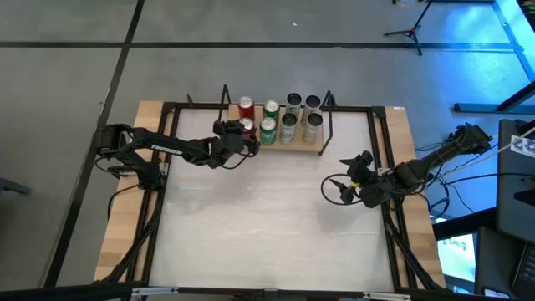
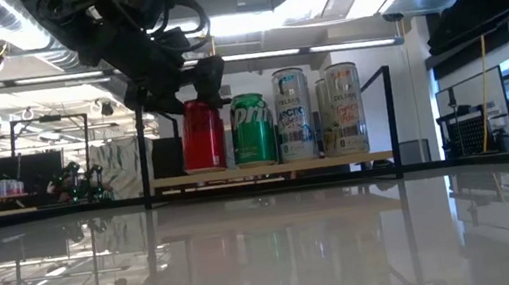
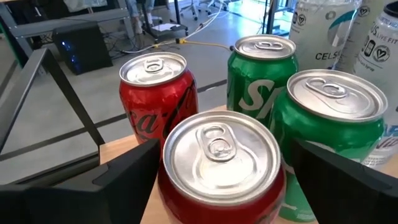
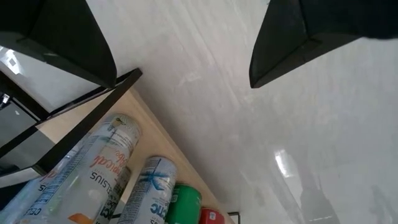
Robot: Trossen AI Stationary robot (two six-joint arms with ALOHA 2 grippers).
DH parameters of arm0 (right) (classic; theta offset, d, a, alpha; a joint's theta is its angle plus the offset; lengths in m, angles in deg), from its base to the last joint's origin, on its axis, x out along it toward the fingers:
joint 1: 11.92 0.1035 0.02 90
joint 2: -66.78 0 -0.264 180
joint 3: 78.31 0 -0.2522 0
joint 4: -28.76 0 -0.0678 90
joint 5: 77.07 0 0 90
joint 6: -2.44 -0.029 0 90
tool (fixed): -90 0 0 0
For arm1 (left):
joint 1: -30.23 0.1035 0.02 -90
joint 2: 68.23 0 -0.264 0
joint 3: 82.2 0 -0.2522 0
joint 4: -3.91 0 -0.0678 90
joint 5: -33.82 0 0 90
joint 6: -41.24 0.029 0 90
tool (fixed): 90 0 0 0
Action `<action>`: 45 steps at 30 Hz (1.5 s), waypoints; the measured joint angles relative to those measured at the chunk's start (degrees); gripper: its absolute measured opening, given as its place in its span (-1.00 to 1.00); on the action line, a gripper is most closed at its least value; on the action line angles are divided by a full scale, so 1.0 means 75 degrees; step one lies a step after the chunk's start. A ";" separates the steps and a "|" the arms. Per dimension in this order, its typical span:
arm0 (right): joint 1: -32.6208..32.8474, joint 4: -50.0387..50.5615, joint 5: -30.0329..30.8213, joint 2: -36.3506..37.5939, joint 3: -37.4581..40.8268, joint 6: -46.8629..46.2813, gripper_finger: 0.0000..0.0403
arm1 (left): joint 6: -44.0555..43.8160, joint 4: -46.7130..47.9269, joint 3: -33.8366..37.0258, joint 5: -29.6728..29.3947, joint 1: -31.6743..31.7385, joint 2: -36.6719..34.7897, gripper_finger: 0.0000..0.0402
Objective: Place canned beverage on shelf
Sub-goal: Put the red and black soda can on the shelf, then return to Home Position
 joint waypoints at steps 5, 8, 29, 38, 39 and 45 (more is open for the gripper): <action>0.0000 0.0000 -0.0029 0.0000 0.0000 0.0000 0.80 | 0.0120 0.0000 0.0000 0.0023 -0.0001 0.0000 0.73; -0.0002 0.0000 -0.0032 -0.0001 0.0000 0.0000 0.80 | 0.0363 0.0003 0.0000 0.0011 -0.0043 -0.0002 0.74; -0.0003 -0.0120 -0.0715 0.0000 0.0003 0.0000 0.80 | 0.1462 0.0140 -0.0487 0.0847 -0.1641 -0.1284 0.74; -0.0003 -0.1631 -0.0860 0.0000 0.0006 0.0398 0.80 | 0.1427 0.0797 -0.0487 0.3174 -0.2713 -0.1107 0.64; -0.0003 -0.1632 -0.0764 0.0000 0.0006 0.0420 0.80 | 0.1427 0.0913 -0.0486 0.3424 -0.2786 -0.1101 0.60; -0.0003 -0.1663 -0.0517 0.0106 0.0006 0.1281 0.74 | 0.1907 0.1200 -0.0484 0.5028 -0.2925 -0.1191 0.09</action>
